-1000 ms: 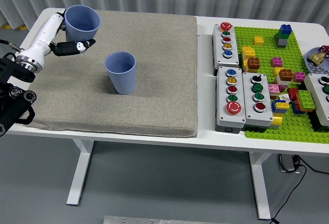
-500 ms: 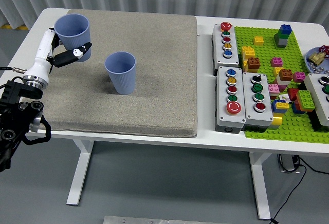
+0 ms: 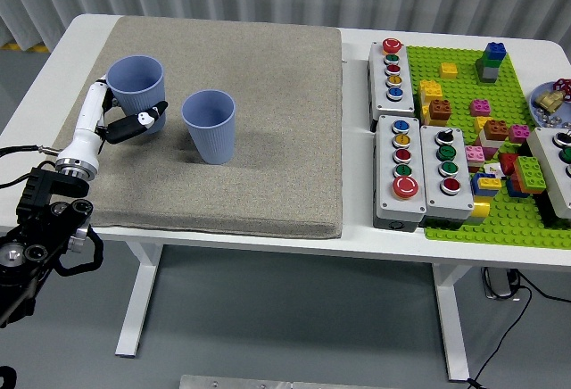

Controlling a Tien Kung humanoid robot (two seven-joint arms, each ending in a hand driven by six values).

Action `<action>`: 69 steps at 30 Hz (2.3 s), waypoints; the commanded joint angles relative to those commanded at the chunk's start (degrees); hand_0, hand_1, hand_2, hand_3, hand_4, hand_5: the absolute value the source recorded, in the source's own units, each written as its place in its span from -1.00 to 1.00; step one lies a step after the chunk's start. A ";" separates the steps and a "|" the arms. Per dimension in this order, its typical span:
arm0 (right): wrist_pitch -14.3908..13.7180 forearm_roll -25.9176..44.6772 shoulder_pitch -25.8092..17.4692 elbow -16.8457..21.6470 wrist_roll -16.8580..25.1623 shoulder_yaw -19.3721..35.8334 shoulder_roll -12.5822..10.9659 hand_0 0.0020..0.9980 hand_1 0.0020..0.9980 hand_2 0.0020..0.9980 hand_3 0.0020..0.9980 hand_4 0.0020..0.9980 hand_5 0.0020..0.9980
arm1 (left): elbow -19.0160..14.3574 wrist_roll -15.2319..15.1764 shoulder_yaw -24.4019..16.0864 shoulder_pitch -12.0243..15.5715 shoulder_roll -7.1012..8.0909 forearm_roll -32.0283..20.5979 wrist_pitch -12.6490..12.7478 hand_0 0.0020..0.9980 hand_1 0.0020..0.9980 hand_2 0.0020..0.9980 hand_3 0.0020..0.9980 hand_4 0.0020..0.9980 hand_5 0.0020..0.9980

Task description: Pick cup pour cup place

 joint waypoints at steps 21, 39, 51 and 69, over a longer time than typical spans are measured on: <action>-0.03 -0.62 -0.28 0.00 -0.33 0.24 0.30 0.50 0.43 0.53 0.24 -0.60 -0.66 | 3.20 -0.25 -0.49 1.49 -0.41 -0.85 -1.42 0.04 0.05 0.16 0.33 0.11 -0.93; 0.02 -0.47 -0.14 0.00 -0.28 0.12 0.22 0.50 0.43 0.53 0.24 -0.60 -0.65 | 2.30 -0.67 -2.12 1.85 0.13 0.95 -6.62 0.35 0.46 0.83 0.80 0.78 -0.25; 0.04 -0.10 0.03 0.00 -0.24 -0.06 0.15 0.50 0.43 0.54 0.24 -0.60 -0.65 | 1.65 -0.61 -3.85 1.60 0.43 1.82 -7.62 0.46 0.56 0.98 0.95 0.89 -0.12; 0.09 -0.30 0.10 0.00 -0.36 0.05 0.02 0.50 0.43 0.53 0.24 -0.61 -0.65 | -3.98 0.41 -5.55 3.54 1.78 3.45 -9.38 0.53 0.61 1.00 0.99 0.93 -0.07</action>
